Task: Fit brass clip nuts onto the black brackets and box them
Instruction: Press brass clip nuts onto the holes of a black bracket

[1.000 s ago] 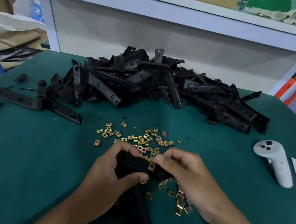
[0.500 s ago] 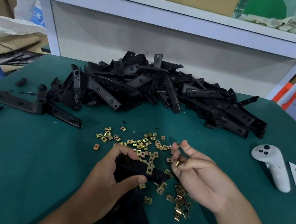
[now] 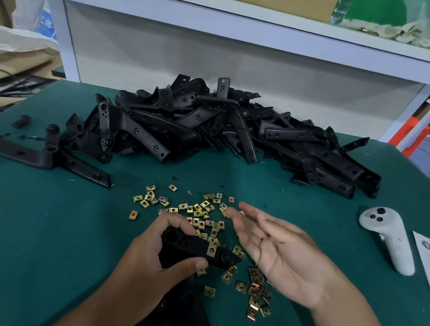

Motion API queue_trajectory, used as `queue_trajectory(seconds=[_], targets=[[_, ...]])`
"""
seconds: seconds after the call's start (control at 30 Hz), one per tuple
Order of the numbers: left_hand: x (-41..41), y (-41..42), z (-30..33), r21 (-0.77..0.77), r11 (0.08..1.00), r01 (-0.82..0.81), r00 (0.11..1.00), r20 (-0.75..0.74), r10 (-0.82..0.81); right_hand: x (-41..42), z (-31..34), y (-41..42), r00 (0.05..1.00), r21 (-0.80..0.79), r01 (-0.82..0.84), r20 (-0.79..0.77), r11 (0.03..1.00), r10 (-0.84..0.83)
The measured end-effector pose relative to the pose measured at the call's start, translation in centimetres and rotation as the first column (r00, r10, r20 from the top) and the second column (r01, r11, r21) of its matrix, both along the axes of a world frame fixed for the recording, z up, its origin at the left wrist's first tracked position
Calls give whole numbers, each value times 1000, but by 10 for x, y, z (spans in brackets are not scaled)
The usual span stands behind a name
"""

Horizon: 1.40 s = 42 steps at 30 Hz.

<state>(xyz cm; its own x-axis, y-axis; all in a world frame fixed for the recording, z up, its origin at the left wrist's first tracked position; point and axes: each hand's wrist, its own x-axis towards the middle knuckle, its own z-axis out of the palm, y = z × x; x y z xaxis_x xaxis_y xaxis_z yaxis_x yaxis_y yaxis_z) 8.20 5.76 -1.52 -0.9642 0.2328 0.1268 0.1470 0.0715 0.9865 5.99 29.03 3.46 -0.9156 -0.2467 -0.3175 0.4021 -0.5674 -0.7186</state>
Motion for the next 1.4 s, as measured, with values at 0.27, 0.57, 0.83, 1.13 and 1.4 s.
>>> queue_trajectory(seconds=[0.27,0.57,0.83,1.13,1.4], targets=[[1,1,1,11,999,37,999,-7,-37,3,1,-5,998,170,-60,44,984,53],[1,-2,-5,30,994,103,989,102,-106,6,-1,-3,951,461,-178,-147,869,273],[-2,-2,3,66,977,200,970,124,-207,9,0,-4,945,596,-9,-258,803,202],[-2,2,10,123,981,147,985,75,-157,16,3,-13,928,624,-4,-288,781,235],[-2,2,11,154,982,108,991,56,-118,19,6,-16,918,627,-19,-297,778,262]])
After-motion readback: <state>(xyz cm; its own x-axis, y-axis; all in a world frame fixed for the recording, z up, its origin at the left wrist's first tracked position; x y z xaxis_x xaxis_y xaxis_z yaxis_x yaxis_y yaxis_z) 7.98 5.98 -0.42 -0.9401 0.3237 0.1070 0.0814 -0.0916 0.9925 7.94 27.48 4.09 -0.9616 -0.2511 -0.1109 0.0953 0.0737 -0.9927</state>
